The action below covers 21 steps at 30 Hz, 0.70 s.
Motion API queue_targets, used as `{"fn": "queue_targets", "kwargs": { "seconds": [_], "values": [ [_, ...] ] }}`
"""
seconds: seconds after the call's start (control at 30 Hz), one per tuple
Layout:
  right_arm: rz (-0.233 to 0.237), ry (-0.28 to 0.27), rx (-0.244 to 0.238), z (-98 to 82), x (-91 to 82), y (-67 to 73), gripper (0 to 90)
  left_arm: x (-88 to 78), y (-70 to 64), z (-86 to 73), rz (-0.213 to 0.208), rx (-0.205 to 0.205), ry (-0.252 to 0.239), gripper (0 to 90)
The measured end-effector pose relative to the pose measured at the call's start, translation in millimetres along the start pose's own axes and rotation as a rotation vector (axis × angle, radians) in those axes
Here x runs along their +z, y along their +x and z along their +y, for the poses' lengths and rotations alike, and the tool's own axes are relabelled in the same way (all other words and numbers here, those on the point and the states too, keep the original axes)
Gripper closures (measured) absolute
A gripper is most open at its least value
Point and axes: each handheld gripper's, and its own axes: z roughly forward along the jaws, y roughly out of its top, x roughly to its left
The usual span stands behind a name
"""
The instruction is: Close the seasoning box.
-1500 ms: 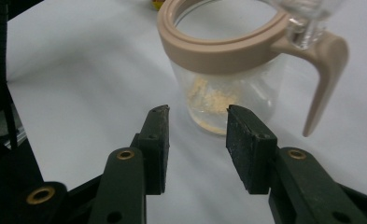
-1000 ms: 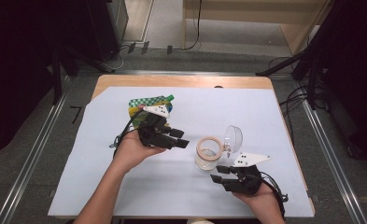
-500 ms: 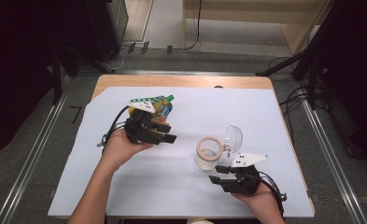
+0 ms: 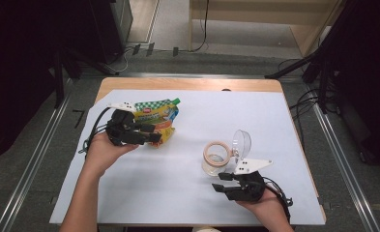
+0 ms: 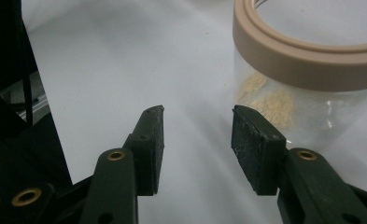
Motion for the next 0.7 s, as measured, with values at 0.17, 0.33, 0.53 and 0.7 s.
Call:
{"fn": "queue_targets", "kwargs": {
  "seconds": [0.17,0.33,0.53,0.7],
  "values": [
    [0.01,0.007,-0.019,1.2,3.0,1.6,55.3,-8.5,9.5,-6.6,0.039,-0.012,-0.002,44.3],
    [0.016,0.017,-0.021,1.4,5.5,3.3,55.1,-19.0,17.9,-12.9,0.058,-0.019,-0.002,45.1],
    [0.017,0.02,-0.026,1.4,6.3,4.0,54.9,-33.3,26.7,-18.9,0.085,-0.04,-0.005,45.0],
    [0.03,0.021,-0.038,1.9,9.7,6.9,54.7,-34.5,34.3,-20.7,0.1,-0.055,-0.018,44.8]
  ]
}}
